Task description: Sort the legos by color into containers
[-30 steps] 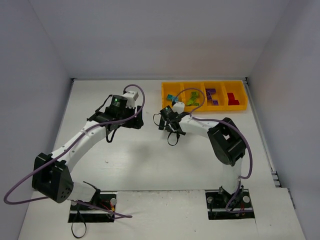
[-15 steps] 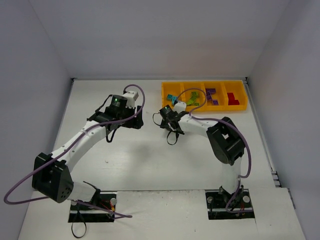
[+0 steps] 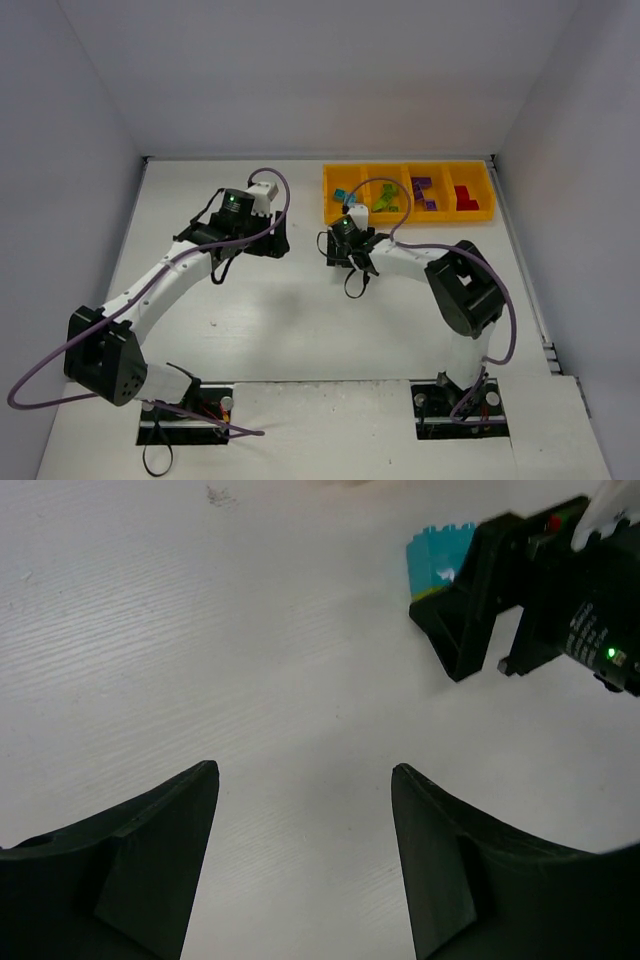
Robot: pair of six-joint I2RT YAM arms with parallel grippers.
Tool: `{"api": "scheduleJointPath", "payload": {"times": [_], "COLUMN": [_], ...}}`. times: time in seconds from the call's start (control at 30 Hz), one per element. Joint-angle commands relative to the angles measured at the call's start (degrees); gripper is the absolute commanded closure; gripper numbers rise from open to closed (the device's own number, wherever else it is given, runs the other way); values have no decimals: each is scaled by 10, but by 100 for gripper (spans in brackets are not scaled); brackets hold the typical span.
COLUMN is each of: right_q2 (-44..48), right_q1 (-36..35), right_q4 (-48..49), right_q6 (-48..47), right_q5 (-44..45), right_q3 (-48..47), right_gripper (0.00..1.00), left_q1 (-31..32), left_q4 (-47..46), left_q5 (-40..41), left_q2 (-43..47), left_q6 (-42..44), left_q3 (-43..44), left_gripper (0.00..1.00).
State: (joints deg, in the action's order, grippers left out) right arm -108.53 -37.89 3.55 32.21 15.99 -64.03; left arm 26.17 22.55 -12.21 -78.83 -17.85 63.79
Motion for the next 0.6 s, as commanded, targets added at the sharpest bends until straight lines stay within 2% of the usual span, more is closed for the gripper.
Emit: {"api": "scheduleJointPath", "payload": {"times": [0.0, 0.1, 0.3, 0.37, 0.57], "right_q2": [117, 216, 366, 391, 451], "right_q1": [-2, -2, -2, -3, -2], "right_q4": [70, 118, 131, 120, 75], "right_q6": [-148, -231, -360, -405, -454], "right_q5": [-60, -110, -199, -246, -282], "right_q3": [73, 119, 168, 174, 166], "right_gripper": [100, 100, 98, 95, 94], "left_q1": [-5, -6, -11, -10, -4], "left_q4": [-14, -13, -25, -42, -97], "left_q5": [-32, -73, -177, -217, -322], "left_q2": [16, 9, -11, -16, -29], "left_q6": [-18, -34, -72, -92, -152], "left_q3": [54, 82, 143, 153, 177], "left_gripper": [36, 36, 36, 36, 36]}}
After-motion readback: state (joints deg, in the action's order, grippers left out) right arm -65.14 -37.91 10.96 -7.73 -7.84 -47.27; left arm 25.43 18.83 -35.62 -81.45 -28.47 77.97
